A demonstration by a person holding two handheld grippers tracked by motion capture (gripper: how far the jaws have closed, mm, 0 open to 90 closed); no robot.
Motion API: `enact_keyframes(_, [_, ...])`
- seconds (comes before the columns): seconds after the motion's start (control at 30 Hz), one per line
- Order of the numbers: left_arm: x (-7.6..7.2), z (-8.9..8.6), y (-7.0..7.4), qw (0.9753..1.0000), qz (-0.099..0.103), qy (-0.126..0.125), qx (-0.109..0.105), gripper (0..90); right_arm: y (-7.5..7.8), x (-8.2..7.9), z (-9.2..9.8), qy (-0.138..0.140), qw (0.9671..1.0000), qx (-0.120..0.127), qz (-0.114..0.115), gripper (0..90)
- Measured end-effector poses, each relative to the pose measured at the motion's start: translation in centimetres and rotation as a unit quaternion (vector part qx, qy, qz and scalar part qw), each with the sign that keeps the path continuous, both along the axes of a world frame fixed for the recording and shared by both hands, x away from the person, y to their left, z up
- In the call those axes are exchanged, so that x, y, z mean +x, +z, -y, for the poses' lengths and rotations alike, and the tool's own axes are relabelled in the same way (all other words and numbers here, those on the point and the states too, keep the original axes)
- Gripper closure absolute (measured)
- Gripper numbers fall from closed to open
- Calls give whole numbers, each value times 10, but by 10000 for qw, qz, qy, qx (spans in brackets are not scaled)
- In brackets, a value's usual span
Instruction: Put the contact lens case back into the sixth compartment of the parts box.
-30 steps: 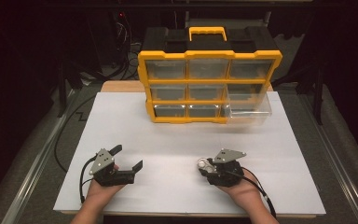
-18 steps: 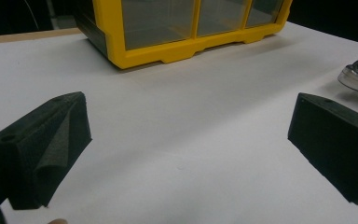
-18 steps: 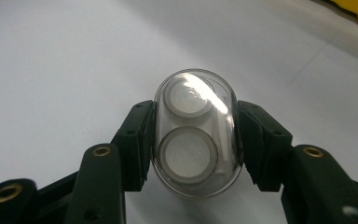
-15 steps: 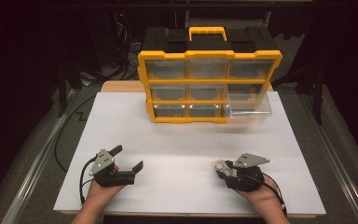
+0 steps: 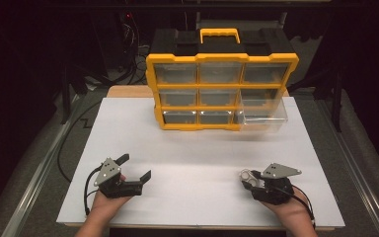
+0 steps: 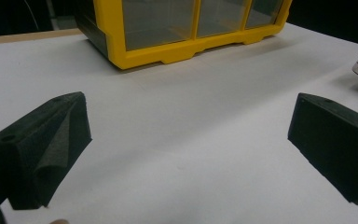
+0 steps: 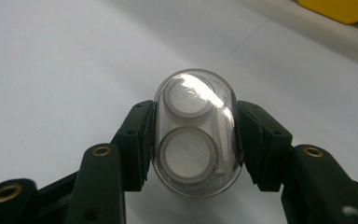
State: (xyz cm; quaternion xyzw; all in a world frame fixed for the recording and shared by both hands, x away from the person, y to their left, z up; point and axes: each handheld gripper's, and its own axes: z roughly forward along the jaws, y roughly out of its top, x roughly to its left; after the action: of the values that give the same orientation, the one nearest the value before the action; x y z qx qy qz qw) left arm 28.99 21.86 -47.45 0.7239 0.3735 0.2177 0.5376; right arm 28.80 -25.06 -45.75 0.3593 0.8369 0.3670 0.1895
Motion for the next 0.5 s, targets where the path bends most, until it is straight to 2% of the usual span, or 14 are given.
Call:
enact_keyframes(0.07, [0, -1, 0, 10000, -12, 20, -36, 5, 1, 1, 5, -43, 10000, 34, -8, 499])
enact_keyframes(0.2, [0, -2, 0, 10000, 2, 5, 53, 5, 1, 4, 8, -95, 9999, 82, -18, 499])
enact_keyframes(0.5, [-1, -4, 0, 10000, -10, -17, 62, 5, 3, 7, 4, -114, 9998, 143, -46, 499])
